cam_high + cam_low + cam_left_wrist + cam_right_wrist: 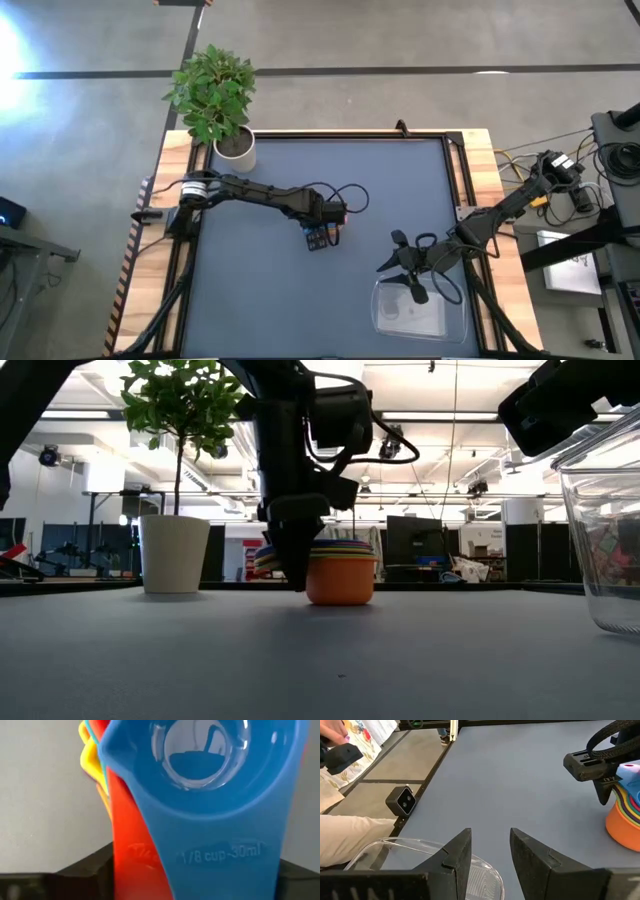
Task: Nest measuring cups in basket
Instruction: Put the stack of measuring cups into the bin
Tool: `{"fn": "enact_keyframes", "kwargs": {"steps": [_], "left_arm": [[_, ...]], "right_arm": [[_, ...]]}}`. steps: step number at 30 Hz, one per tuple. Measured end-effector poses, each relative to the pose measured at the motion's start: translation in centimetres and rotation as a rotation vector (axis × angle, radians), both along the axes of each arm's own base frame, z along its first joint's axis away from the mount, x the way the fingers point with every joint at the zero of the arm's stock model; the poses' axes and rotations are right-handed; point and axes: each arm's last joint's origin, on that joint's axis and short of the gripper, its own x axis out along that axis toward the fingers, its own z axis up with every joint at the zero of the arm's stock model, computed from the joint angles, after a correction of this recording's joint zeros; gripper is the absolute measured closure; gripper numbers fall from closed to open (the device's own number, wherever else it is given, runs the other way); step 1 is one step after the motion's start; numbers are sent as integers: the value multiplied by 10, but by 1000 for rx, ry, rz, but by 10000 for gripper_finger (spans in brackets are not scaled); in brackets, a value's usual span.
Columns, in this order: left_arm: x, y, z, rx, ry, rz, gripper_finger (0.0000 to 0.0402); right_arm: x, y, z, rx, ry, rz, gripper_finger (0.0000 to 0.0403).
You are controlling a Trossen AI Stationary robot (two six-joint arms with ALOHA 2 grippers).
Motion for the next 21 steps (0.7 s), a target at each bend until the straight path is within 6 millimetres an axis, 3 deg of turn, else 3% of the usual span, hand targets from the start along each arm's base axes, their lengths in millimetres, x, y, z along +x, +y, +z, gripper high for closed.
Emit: {"fn": "enact_keyframes", "kwargs": {"steps": [8,21], "left_arm": [[-3,-1,0,-28,33,27,272],[1,-11,12,-70,1,99,283]], "right_arm": [[0,0,0,-2,-1,1,280],[0,0,0,-2,0,1,280]]}}
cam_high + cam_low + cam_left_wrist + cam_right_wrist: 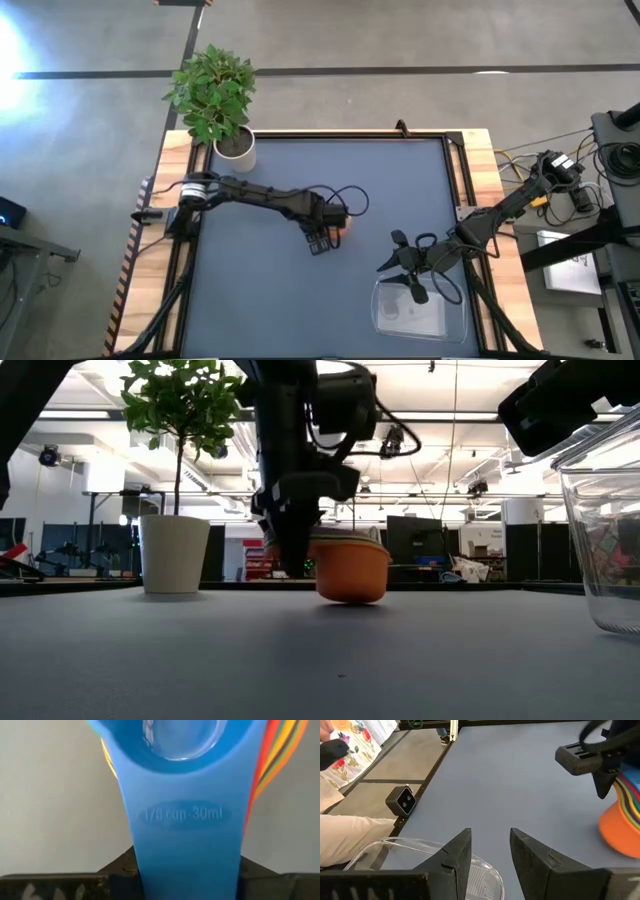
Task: Nest measuring cups in basket
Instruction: Put the stack of measuring cups into the bin
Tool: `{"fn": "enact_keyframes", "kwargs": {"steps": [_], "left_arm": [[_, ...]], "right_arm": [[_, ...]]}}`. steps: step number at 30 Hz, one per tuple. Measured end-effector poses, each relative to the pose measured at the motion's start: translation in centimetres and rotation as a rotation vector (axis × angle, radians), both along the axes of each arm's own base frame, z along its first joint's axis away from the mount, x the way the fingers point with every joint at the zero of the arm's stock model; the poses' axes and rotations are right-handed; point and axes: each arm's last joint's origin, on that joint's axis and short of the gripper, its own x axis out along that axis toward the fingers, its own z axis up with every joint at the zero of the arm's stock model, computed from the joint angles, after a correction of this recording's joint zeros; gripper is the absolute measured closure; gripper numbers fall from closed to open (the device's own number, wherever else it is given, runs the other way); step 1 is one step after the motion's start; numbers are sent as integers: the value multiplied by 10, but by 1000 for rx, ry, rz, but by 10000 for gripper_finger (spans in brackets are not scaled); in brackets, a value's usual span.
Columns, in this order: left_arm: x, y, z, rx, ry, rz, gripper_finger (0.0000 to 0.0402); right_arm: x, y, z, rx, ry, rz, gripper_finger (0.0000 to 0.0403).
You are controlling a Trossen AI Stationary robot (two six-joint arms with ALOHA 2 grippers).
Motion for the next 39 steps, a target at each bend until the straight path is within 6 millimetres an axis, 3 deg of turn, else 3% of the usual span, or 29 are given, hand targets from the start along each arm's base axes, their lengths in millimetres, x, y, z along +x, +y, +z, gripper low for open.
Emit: {"fn": "enact_keyframes", "kwargs": {"steps": [17,27,34,39], "left_arm": [[3,-43,8,-53,-41,-129,275],[3,-51,8,-219,-45,-110,220],[4,-50,8,-226,-54,-43,180],[5,-49,7,-184,-67,23,180]], "right_arm": [[0,0,0,6,4,-4,280],[0,0,-1,5,9,-4,280],[0,0,-1,5,9,-4,280],[0,0,-1,5,9,-5,280]]}}
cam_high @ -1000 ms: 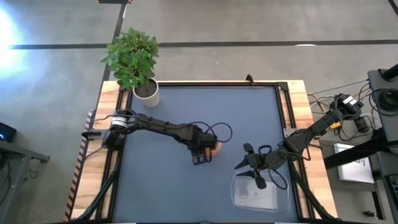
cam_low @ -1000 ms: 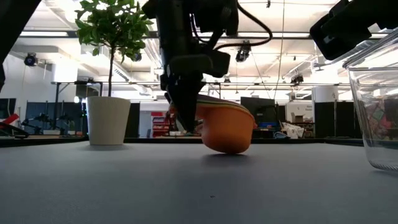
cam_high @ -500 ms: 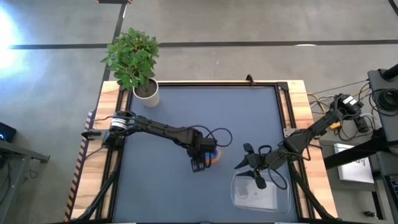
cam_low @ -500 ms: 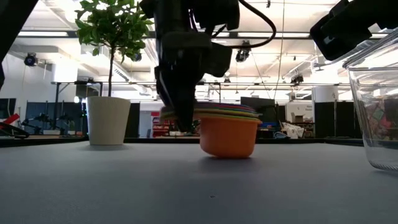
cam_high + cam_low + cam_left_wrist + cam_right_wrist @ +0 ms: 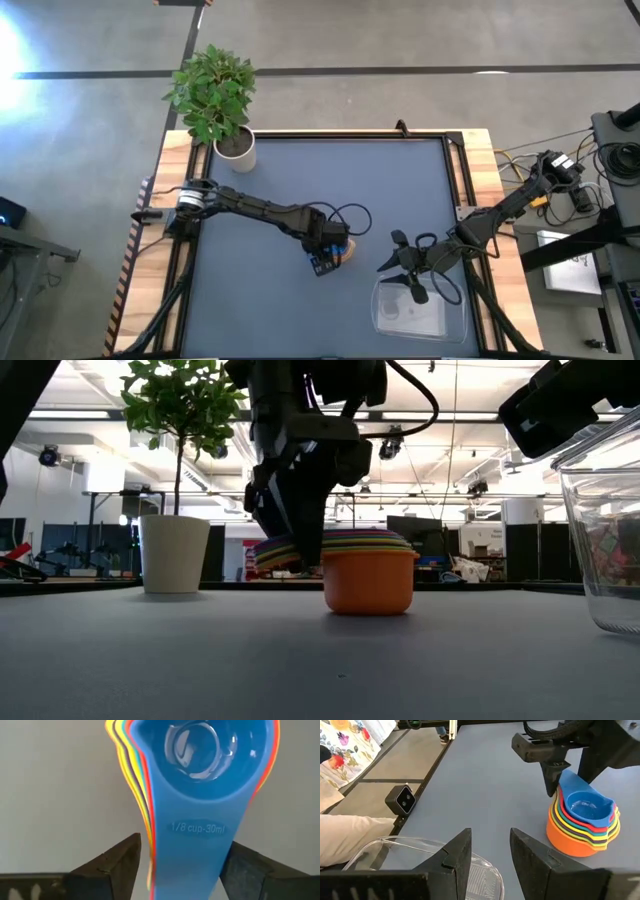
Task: Nest measuring cups in basket
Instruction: Put the stack of measuring cups into the bin
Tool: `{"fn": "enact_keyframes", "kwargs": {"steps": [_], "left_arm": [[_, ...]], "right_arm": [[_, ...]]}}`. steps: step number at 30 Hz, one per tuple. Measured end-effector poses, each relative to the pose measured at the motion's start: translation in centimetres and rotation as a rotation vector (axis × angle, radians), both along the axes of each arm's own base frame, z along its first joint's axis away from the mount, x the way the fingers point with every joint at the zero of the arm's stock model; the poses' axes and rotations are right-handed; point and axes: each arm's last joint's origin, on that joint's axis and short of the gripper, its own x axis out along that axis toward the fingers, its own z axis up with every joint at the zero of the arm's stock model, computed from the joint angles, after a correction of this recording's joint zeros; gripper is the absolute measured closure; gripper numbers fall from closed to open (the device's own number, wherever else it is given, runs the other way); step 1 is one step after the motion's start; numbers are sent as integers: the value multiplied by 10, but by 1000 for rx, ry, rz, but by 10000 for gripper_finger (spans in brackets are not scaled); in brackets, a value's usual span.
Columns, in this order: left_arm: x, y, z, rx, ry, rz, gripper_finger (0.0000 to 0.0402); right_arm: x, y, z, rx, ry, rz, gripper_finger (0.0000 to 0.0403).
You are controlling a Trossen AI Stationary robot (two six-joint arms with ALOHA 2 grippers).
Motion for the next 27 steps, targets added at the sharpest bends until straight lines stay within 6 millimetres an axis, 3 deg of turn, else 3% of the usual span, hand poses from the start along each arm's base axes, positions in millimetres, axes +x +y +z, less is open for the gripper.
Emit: {"fn": "enact_keyframes", "kwargs": {"steps": [5,10,27], "left_arm": [[1,1,0,28,-13,30,210],[1,1,0,41,-17,6,269],[1,1,0,50,-18,-41,265]], "right_arm": [[0,0,5,-2,-18,4,280],[-2,-1,9,4,-23,6,280],[-6,-4,14,16,-28,3,280]]}}
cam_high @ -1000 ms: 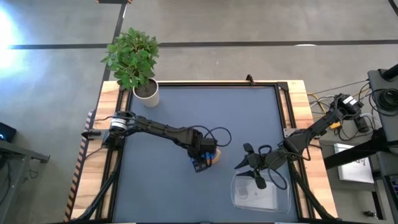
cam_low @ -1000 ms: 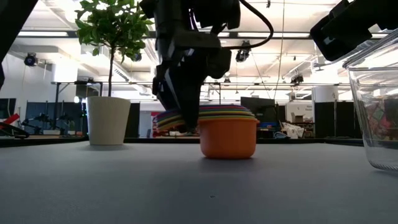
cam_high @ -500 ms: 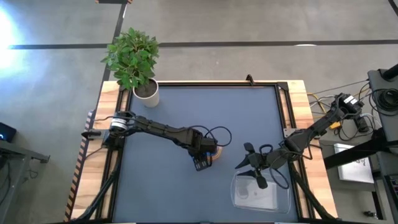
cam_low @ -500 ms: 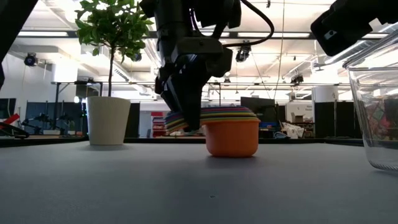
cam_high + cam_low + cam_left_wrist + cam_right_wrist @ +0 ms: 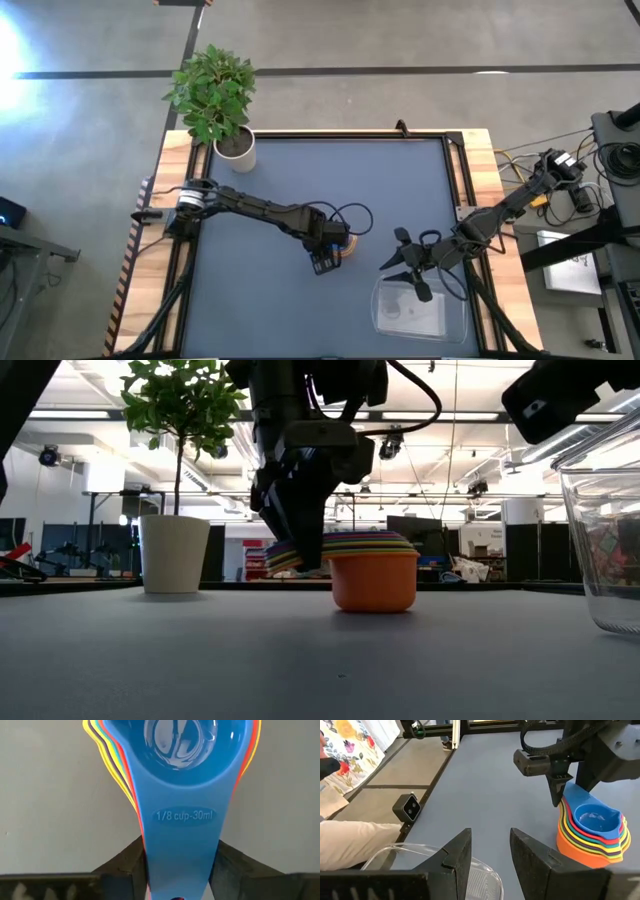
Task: Nest measuring cups in basket
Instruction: Put the stack of measuring cups into the bin
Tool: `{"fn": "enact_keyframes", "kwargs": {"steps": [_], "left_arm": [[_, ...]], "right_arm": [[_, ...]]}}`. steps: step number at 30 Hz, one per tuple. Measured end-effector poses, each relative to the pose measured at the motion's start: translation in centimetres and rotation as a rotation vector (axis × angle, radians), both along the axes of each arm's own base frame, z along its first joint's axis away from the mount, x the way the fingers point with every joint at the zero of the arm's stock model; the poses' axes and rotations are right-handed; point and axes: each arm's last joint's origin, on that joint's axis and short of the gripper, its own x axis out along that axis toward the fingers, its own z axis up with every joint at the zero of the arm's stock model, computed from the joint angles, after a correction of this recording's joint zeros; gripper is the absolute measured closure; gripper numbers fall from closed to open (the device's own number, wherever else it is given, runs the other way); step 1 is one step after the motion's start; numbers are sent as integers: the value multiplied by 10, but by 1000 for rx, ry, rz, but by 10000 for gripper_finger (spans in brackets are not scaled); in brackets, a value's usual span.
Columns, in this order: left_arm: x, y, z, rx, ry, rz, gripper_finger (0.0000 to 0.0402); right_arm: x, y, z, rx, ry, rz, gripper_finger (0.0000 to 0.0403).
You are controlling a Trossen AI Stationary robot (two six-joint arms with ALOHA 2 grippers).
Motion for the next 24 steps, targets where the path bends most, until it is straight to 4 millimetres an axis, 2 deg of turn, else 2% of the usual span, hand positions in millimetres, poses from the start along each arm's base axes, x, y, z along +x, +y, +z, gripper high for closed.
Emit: {"fn": "enact_keyframes", "kwargs": {"steps": [6,9,11,13,18,24], "left_arm": [[1,0,0,8,-15,19,158],[1,1,0,19,-16,28,137],[1,1,0,23,-17,31,145],[1,1,0,28,-17,32,170],[1,1,0,33,-17,11,269],[1,1,0,37,-15,-3,272]], "right_arm": [[0,0,-1,-2,5,0,280],[0,0,-1,-2,6,-1,280],[0,0,-1,-2,7,-1,280],[0,0,-1,-2,7,-1,280],[0,0,-1,-2,7,-1,280],[0,0,-1,-2,7,-1,280]]}}
